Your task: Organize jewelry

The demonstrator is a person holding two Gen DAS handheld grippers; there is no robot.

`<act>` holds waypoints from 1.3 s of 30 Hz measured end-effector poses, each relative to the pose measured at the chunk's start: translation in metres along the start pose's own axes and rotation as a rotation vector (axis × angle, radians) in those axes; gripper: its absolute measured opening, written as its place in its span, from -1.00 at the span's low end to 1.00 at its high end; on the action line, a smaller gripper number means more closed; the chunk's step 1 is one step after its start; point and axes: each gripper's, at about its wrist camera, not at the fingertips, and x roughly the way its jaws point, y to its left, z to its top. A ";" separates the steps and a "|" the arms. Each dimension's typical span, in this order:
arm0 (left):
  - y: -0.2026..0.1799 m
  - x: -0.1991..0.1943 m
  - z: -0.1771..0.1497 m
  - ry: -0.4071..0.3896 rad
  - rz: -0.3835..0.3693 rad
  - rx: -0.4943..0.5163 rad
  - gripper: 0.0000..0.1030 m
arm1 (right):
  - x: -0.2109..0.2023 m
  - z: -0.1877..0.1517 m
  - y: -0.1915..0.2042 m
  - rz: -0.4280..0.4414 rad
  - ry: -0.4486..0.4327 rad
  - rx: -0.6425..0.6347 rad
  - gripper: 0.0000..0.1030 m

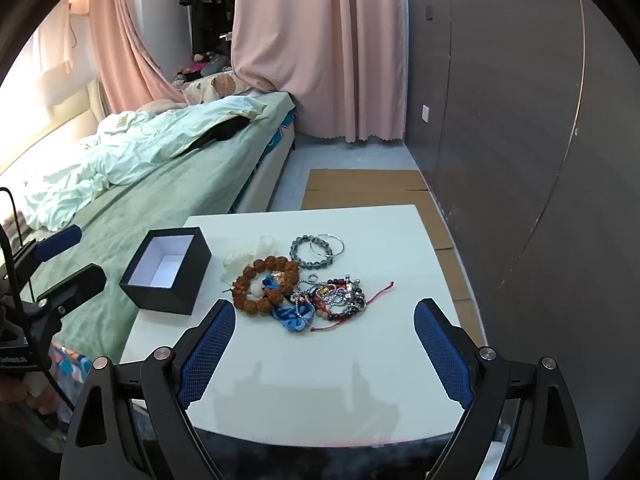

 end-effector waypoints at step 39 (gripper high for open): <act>0.013 -0.010 -0.007 0.012 0.038 -0.038 1.00 | 0.001 -0.003 0.010 -0.005 -0.007 -0.030 0.77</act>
